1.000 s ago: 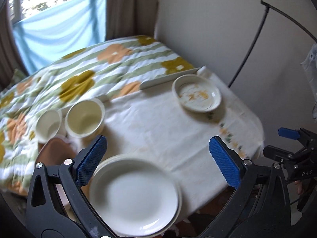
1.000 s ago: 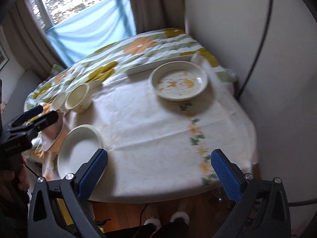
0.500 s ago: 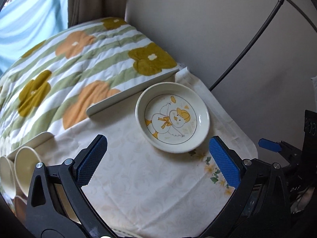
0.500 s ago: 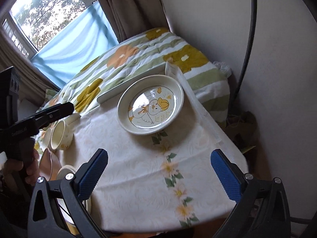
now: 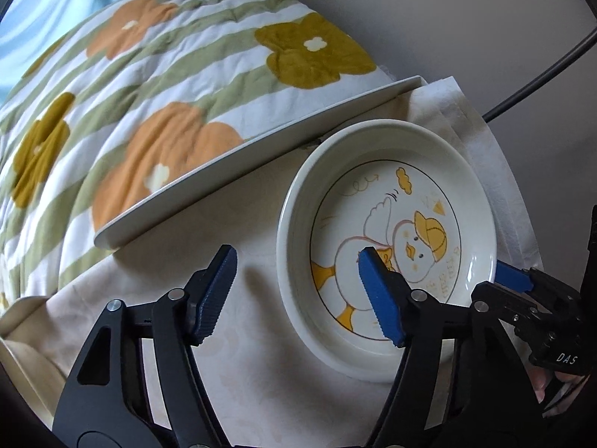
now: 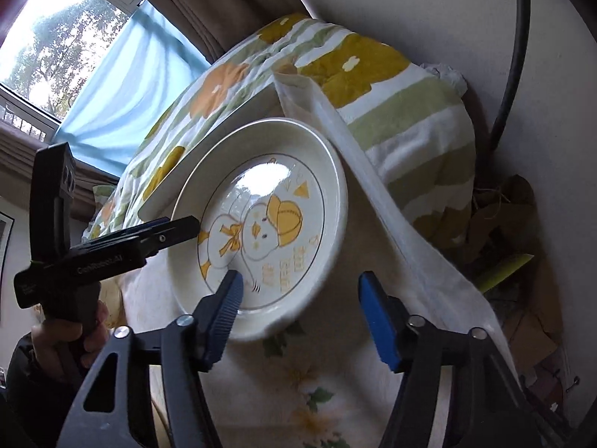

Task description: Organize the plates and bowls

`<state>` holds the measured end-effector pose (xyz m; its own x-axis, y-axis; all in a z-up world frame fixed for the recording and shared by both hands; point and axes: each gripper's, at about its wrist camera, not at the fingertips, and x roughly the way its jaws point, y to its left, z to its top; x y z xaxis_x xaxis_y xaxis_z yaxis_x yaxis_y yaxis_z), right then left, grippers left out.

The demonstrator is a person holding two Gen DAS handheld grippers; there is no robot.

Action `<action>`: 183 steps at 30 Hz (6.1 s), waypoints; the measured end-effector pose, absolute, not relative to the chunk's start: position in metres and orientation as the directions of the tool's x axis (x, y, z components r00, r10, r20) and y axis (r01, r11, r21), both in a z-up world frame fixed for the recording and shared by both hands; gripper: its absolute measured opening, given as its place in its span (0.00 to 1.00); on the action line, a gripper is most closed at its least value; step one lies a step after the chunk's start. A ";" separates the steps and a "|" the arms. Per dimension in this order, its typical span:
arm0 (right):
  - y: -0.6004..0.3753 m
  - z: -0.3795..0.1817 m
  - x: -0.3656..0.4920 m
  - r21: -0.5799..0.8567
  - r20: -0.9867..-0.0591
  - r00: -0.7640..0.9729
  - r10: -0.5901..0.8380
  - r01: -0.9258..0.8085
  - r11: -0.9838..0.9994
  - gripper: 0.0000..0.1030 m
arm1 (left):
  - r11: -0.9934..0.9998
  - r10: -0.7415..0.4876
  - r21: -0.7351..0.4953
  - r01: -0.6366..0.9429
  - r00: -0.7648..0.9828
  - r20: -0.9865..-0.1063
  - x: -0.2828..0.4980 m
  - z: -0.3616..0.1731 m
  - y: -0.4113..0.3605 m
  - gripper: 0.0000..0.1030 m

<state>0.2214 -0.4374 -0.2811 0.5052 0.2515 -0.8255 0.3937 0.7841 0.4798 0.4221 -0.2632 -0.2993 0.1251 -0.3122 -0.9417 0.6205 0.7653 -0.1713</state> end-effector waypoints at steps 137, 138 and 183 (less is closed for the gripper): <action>-0.143 -0.246 0.162 0.220 -0.882 0.324 0.342 -0.360 0.907 0.18 | 0.958 0.185 0.262 0.117 0.447 -0.875 0.174 -0.261 0.049 0.21; -0.146 -0.238 0.162 0.228 -0.871 0.339 0.355 -0.361 0.904 0.18 | 0.960 0.186 0.261 0.105 0.460 -0.868 0.173 -0.252 0.050 0.21; 0.012 -0.285 0.325 0.426 -0.872 0.022 0.489 -0.458 0.780 0.26 | 0.924 -0.134 -0.243 -0.296 0.344 -0.930 0.280 -0.288 0.221 0.20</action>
